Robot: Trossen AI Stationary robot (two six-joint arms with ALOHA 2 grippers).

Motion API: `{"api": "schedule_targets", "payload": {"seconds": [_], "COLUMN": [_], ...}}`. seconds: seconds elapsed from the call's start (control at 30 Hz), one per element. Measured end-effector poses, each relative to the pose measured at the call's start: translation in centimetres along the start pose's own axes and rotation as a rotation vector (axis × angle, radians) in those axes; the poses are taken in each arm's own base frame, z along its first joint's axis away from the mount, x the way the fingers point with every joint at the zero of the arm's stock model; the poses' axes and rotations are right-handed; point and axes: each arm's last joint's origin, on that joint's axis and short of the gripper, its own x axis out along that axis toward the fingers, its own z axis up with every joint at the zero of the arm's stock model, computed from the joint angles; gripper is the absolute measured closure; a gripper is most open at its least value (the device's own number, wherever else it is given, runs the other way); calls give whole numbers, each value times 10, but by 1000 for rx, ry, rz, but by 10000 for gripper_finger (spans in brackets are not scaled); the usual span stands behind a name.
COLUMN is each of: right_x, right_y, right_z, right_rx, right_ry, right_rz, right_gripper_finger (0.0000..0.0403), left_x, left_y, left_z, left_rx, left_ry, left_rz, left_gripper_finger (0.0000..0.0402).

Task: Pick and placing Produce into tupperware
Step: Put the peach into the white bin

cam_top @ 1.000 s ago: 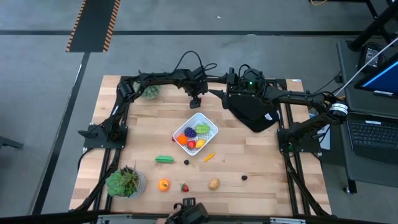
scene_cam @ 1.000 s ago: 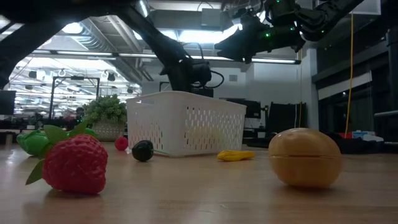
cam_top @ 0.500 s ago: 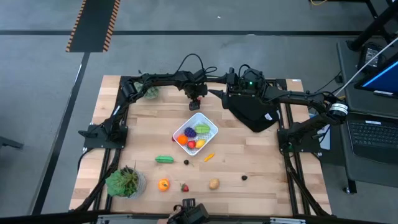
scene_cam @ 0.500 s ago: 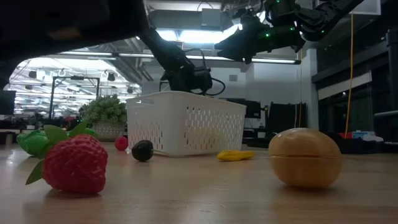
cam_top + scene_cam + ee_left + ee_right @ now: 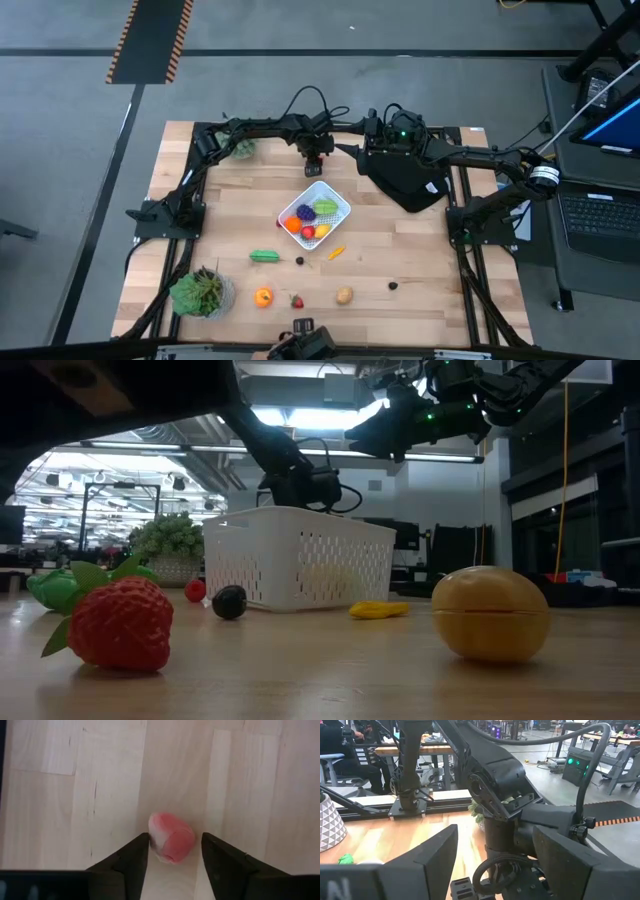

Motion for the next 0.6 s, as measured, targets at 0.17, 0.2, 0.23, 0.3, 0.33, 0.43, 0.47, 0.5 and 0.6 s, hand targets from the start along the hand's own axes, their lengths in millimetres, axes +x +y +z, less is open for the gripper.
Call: {"api": "schedule_targets", "payload": {"seconds": [0.17, 0.2, 0.23, 0.3, 0.33, 0.43, 0.47, 0.5, 0.6], "right_x": [0, 0, 0, 0, 0, 0, 0, 0, 0], "right_y": [0, 0, 0, 0, 0, 0, 0, 0, 0], "right_z": [0, 0, 0, 0, 0, -1, -1, -1, -1], "right_rx": [0, 1, 2, 3, 4, 6, 6, 6, 6], "right_ry": [0, 0, 0, 1, 3, 9, 9, 9, 9], "right_rz": [0, 0, 0, 0, 0, 0, 1, 1, 1], "right_gripper_finger": [144, 144, 144, 144, 144, 144, 144, 144, 144], "left_x": [0, 0, 0, 0, 0, 0, 0, 0, 0], "left_y": [0, 0, 0, 0, 0, 0, 0, 0, 0], "left_z": [0, 0, 0, 0, 0, 0, 0, 0, 0], "left_rx": [0, -1, -3, -11, -14, -16, -16, -16, -16], "left_ry": [-2, -2, -2, -3, -3, -3, -3, -3, -3], "left_rz": [1, 1, 1, 1, 1, 1, 0, 0, 0], "left_gripper_finger": [252, 256, 260, 268, 273, 292, 300, 307, 329]}}
